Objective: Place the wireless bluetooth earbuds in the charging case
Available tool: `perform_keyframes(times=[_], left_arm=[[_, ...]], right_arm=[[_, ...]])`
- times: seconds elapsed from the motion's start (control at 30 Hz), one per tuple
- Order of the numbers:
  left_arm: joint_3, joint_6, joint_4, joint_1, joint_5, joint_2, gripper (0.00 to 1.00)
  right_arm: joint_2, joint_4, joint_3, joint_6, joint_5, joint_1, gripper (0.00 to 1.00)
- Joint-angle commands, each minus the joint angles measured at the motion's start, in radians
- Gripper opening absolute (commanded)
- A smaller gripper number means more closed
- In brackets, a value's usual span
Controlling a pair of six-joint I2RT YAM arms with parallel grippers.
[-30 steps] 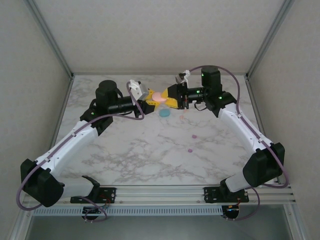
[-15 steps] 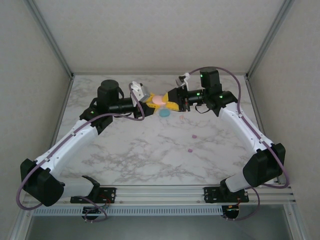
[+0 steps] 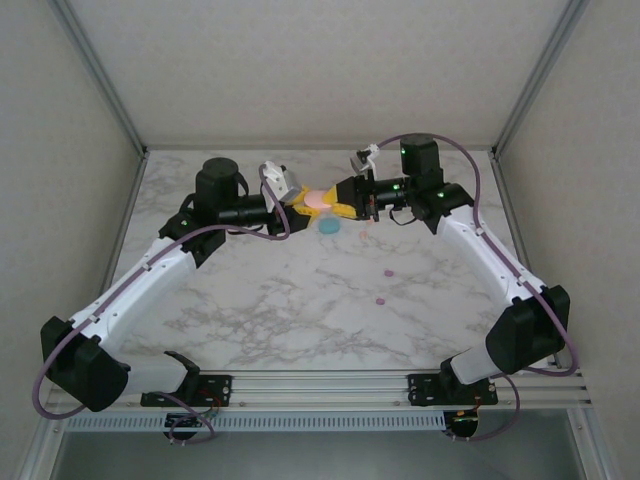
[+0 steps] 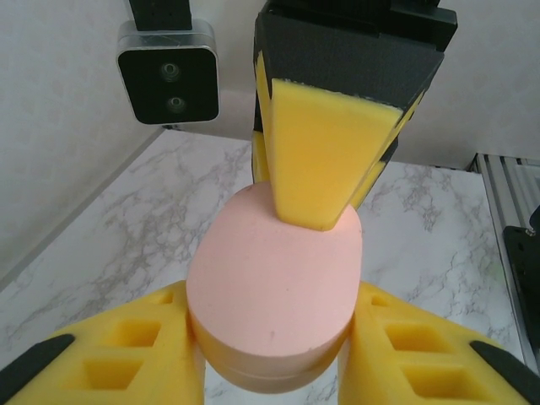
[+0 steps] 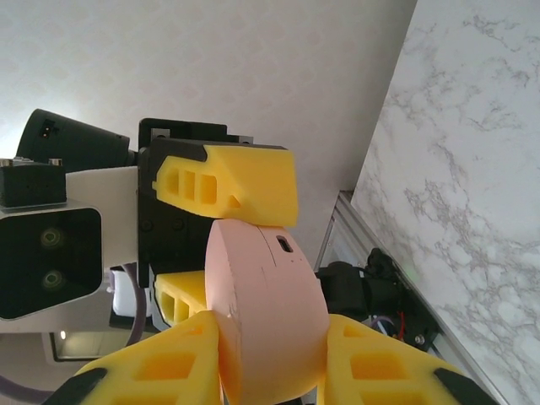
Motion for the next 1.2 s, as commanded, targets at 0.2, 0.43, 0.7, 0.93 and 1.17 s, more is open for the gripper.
perform_keyframes(times=[0.2,0.43,0.7,0.93,1.17], left_arm=[[-0.022,-0.054,0.152,0.013,0.089,-0.001,0.57],[-0.068,-0.138,0.27,0.066,0.169,0.003,0.61],[-0.078,-0.177,0.332,0.068,0.183,0.017,0.61],[-0.073,-0.201,0.359,0.065,0.151,0.022,0.6],[-0.09,-0.231,0.396,0.065,0.116,0.017,0.6]], right_arm=[[-0.03,0.369,-0.109,0.255,-0.075,-0.001,0.17],[-0.041,0.54,-0.152,0.388,-0.084,-0.014,0.17],[-0.035,0.7,-0.174,0.518,-0.08,-0.015,0.17],[-0.036,0.689,-0.177,0.51,-0.075,-0.015,0.17],[-0.055,0.66,-0.174,0.484,-0.077,-0.014,0.17]])
